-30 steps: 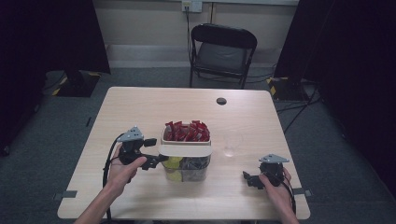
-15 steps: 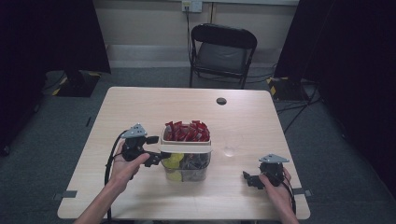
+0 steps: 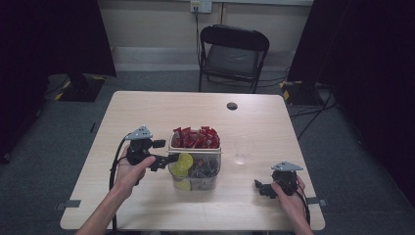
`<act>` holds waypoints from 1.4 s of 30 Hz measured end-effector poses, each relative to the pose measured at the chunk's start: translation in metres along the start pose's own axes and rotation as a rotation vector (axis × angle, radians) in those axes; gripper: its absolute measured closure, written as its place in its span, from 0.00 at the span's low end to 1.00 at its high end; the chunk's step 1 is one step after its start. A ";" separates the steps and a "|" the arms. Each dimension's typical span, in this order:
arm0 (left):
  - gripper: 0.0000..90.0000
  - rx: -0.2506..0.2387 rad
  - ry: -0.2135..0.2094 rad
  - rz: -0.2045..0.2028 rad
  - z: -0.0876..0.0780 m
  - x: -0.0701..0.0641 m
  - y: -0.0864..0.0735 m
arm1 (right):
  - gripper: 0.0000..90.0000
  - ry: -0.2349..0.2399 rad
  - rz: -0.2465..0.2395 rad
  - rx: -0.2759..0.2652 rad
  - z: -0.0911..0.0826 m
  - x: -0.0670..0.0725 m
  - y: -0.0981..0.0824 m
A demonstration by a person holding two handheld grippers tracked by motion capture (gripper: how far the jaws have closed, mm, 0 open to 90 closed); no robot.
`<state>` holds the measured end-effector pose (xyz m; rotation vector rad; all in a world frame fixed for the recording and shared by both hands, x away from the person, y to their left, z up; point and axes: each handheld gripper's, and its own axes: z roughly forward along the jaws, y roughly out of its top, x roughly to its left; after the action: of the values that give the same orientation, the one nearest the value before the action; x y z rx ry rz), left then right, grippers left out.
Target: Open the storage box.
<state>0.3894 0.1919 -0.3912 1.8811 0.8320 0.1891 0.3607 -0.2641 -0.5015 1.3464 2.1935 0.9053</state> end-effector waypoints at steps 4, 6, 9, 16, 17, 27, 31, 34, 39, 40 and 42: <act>0.18 -0.008 0.000 0.005 0.000 -0.001 0.006 | 0.00 0.000 0.000 0.000 0.000 0.000 0.000; 0.17 -0.010 0.000 -0.001 0.000 0.000 0.007 | 0.00 0.000 0.000 0.000 0.000 0.000 0.000; 0.18 -0.013 0.008 -0.003 0.001 0.002 0.010 | 0.00 0.000 0.000 0.000 0.000 0.000 0.000; 0.17 -0.019 -0.003 -0.008 0.002 -0.001 0.016 | 0.00 0.000 0.000 0.000 0.000 0.000 0.000; 0.18 -0.022 -0.002 -0.009 0.002 0.000 0.017 | 0.00 0.000 0.000 0.000 0.000 0.000 0.000; 0.17 -0.015 0.002 -0.023 0.004 0.007 0.018 | 0.00 0.000 0.000 0.000 0.000 0.000 0.000; 0.17 -0.019 0.011 -0.032 0.006 0.011 0.019 | 0.00 -0.002 0.001 0.003 0.000 0.000 0.000; 0.18 -0.017 0.027 -0.043 0.007 0.014 0.018 | 0.00 -0.003 0.002 0.003 0.000 0.000 0.000; 0.18 -0.025 0.040 -0.054 0.005 0.018 0.017 | 0.00 -0.003 0.002 0.003 0.000 0.000 0.000; 0.18 -0.020 0.042 -0.052 0.005 0.018 0.017 | 0.00 -0.003 0.002 0.003 0.000 0.000 0.000; 0.18 -0.017 0.051 -0.052 0.006 0.020 0.017 | 0.00 -0.003 0.002 0.003 0.000 0.000 0.000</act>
<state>0.4150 0.1963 -0.3845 1.8431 0.9097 0.2118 0.3610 -0.2641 -0.5015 1.3508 2.1925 0.9010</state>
